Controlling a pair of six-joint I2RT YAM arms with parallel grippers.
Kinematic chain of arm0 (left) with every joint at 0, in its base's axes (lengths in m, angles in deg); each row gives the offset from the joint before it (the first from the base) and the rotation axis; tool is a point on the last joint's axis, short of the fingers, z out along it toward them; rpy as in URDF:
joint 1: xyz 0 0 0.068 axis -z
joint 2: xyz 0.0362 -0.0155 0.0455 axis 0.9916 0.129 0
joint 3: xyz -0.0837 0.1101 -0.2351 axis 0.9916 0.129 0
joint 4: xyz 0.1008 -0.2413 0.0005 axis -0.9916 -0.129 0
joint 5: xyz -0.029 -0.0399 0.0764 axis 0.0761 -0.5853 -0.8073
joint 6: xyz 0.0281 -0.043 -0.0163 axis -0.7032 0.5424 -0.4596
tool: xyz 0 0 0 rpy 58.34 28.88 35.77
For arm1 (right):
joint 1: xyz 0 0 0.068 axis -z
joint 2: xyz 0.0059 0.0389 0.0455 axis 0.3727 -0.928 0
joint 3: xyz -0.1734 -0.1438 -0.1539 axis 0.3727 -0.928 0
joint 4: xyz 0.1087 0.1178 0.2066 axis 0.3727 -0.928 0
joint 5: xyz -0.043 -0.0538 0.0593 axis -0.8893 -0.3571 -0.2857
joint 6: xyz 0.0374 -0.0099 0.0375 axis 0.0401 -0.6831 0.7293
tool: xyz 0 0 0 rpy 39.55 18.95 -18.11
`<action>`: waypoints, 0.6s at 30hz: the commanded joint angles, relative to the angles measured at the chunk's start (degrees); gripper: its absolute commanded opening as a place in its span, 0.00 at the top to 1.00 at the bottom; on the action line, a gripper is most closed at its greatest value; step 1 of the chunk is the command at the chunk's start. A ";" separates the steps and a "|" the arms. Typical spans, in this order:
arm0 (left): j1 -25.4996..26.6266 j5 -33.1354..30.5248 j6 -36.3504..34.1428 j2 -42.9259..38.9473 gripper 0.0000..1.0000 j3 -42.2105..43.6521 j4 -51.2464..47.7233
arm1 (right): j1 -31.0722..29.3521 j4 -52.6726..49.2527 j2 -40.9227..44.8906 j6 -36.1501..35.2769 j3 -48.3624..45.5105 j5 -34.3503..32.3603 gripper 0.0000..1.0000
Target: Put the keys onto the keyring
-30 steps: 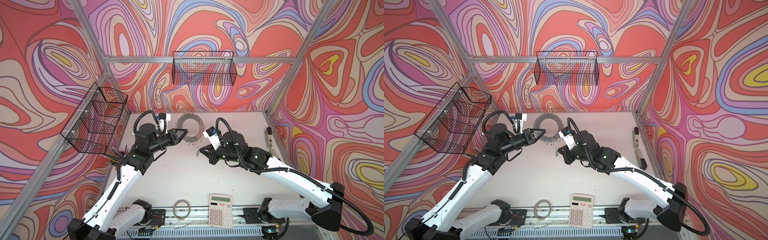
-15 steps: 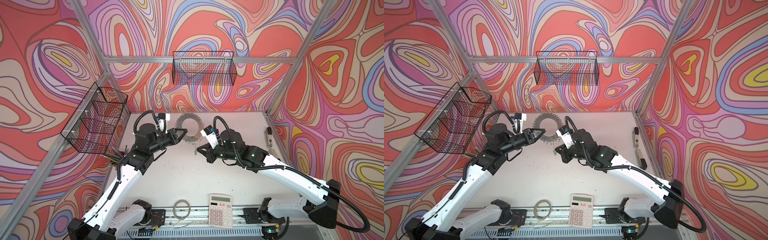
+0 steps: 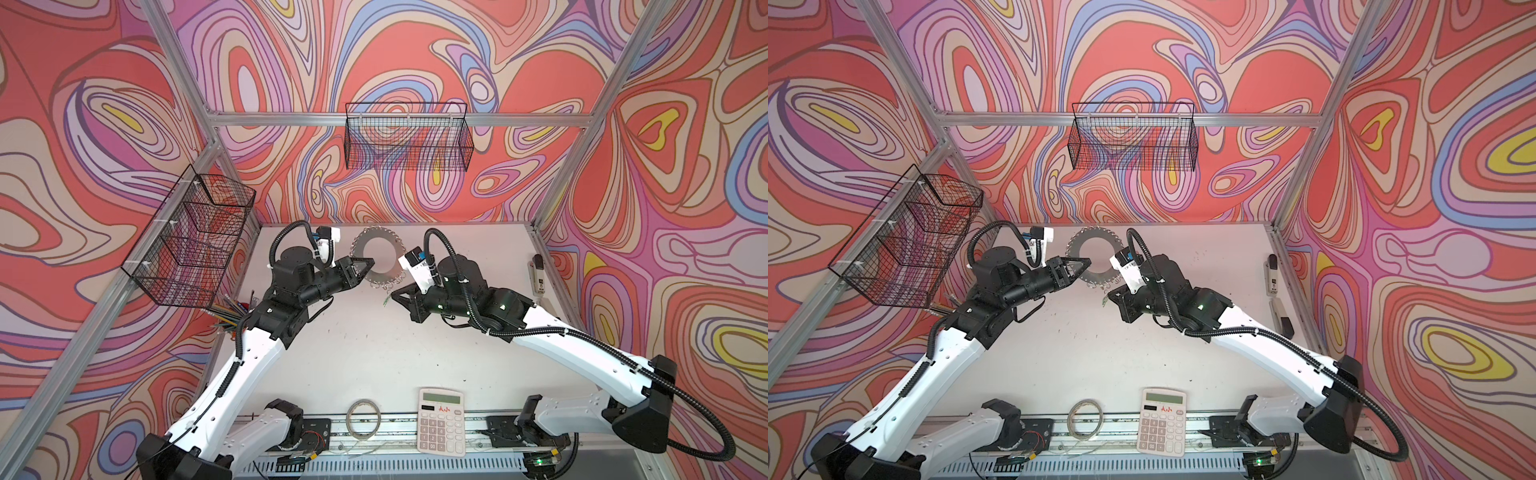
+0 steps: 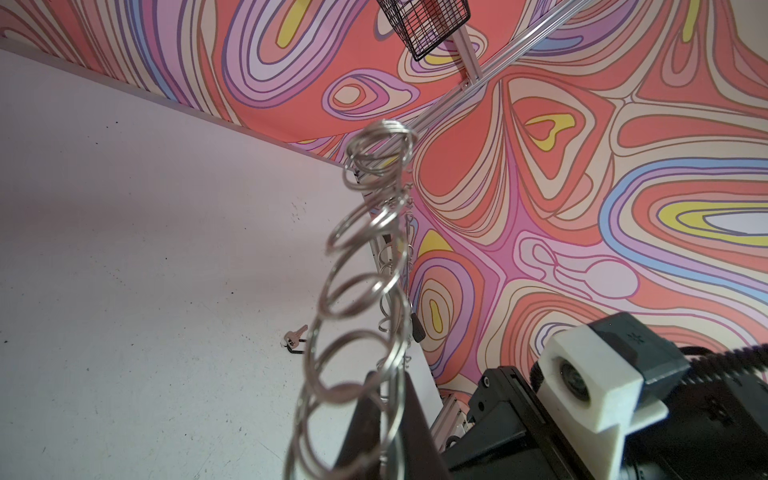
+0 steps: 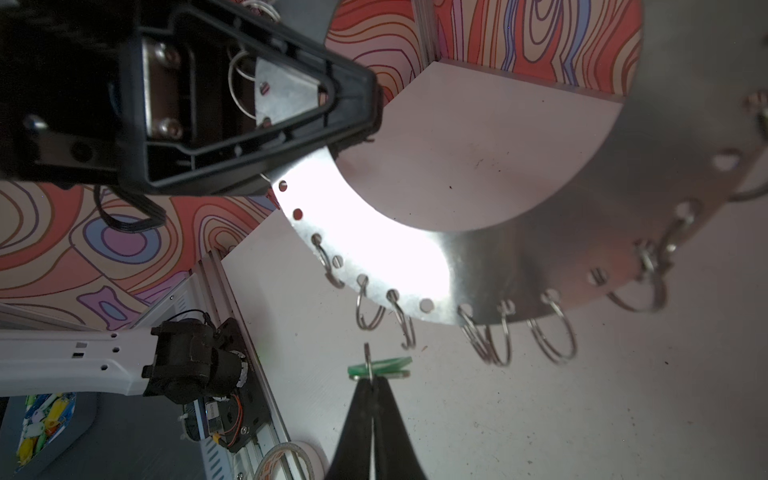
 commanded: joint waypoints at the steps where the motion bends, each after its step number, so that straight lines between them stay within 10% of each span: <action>1: 0.21 0.03 -0.65 -0.63 1.00 -1.48 0.56 | -0.16 -1.11 -0.57 -0.63 1.66 -1.49 1.00; 18: 0.19 1.32 -0.29 -1.16 1.00 -0.98 1.45 | -0.17 -0.80 0.21 -0.01 1.66 -1.67 1.00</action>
